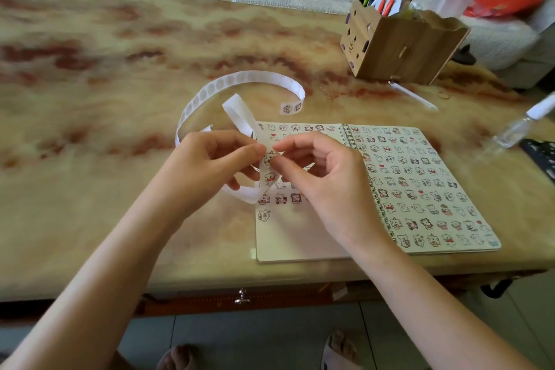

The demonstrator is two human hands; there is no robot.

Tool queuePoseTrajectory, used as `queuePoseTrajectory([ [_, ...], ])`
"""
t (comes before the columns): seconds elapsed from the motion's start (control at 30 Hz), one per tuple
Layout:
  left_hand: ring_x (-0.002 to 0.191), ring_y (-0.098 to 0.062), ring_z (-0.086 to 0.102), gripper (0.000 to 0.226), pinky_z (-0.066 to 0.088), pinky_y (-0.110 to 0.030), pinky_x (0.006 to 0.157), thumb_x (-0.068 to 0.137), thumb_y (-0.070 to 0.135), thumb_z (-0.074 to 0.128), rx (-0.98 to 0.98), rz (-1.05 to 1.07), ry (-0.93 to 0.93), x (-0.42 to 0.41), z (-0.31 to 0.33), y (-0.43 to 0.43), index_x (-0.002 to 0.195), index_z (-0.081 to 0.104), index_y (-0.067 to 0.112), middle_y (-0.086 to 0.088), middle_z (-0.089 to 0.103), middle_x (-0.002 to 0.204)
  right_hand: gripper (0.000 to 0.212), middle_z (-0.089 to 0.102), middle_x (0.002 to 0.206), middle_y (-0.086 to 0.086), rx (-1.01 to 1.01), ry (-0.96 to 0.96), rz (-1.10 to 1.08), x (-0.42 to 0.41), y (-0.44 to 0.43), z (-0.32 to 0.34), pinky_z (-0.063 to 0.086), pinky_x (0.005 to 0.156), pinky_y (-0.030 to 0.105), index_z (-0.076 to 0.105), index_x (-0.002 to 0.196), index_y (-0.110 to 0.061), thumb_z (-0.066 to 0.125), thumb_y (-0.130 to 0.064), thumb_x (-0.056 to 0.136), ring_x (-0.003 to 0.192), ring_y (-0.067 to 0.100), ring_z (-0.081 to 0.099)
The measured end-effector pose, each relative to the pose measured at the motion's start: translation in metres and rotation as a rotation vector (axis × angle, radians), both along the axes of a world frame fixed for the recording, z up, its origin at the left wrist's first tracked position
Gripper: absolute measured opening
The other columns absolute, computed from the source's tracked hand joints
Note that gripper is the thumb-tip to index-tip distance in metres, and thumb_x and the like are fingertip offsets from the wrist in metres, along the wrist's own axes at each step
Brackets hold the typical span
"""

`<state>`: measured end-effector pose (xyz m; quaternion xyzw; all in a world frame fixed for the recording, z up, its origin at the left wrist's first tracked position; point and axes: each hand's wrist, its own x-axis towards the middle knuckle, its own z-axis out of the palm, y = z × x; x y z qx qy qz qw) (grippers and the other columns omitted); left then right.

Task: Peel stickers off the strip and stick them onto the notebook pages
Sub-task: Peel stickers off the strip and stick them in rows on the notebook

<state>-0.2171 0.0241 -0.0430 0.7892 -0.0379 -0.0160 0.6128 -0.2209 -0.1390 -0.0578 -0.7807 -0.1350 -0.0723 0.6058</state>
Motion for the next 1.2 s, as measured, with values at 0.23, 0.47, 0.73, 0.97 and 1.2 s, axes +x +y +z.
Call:
queuePoseTrajectory([
  [0.23, 0.062, -0.003, 0.066, 0.014, 0.049, -0.016, 0.054, 0.087, 0.019, 0.062, 0.005, 0.015, 0.013, 0.000, 0.001, -0.002, 0.077, 0.072, 0.017, 0.006, 0.071, 0.068, 0.010, 0.070, 0.076, 0.001, -0.001, 0.001, -0.009, 0.000, 0.000, 0.000, 0.055, 0.062, 0.025, 0.070, 0.093, -0.014, 0.072, -0.010, 0.084, 0.070, 0.015, 0.067],
  [0.47, 0.062, -0.002, 0.066, 0.021, 0.048, -0.016, 0.053, 0.091, 0.019, 0.058, 0.016, 0.018, -0.027, -0.001, 0.000, -0.003, 0.073, 0.070, 0.017, 0.009, 0.071, 0.065, 0.010, 0.072, 0.078, -0.001, -0.029, -0.012, -0.005, -0.001, 0.000, 0.001, 0.056, 0.066, 0.026, 0.071, 0.091, -0.014, 0.072, -0.008, 0.083, 0.071, 0.013, 0.068],
  [0.73, 0.059, 0.000, 0.064, 0.015, 0.047, -0.014, 0.052, 0.088, 0.016, 0.063, 0.029, 0.059, -0.033, 0.000, -0.002, -0.003, 0.075, 0.071, 0.016, 0.010, 0.069, 0.062, 0.008, 0.070, 0.077, -0.010, -0.063, 0.032, -0.009, 0.000, 0.000, 0.002, 0.044, 0.062, 0.012, 0.071, 0.084, -0.017, 0.076, -0.012, 0.080, 0.071, 0.004, 0.063],
  [0.97, 0.061, -0.002, 0.066, 0.013, 0.048, -0.015, 0.053, 0.086, 0.019, 0.064, 0.058, 0.089, 0.003, 0.001, -0.007, -0.002, 0.079, 0.073, 0.013, 0.003, 0.072, 0.067, 0.011, 0.060, 0.078, -0.016, -0.163, 0.029, -0.025, -0.001, -0.001, 0.003, 0.038, 0.066, 0.013, 0.069, 0.079, -0.025, 0.077, -0.018, 0.078, 0.070, 0.003, 0.051],
  [1.2, 0.062, -0.003, 0.066, 0.013, 0.047, -0.011, 0.053, 0.087, 0.019, 0.064, 0.073, 0.140, 0.022, 0.004, -0.012, 0.001, 0.077, 0.073, 0.015, 0.002, 0.073, 0.068, 0.011, 0.063, 0.068, -0.015, -0.060, 0.093, 0.047, -0.002, -0.005, 0.010, 0.042, 0.056, 0.014, 0.068, 0.078, -0.016, 0.073, -0.007, 0.081, 0.060, 0.000, 0.052],
])
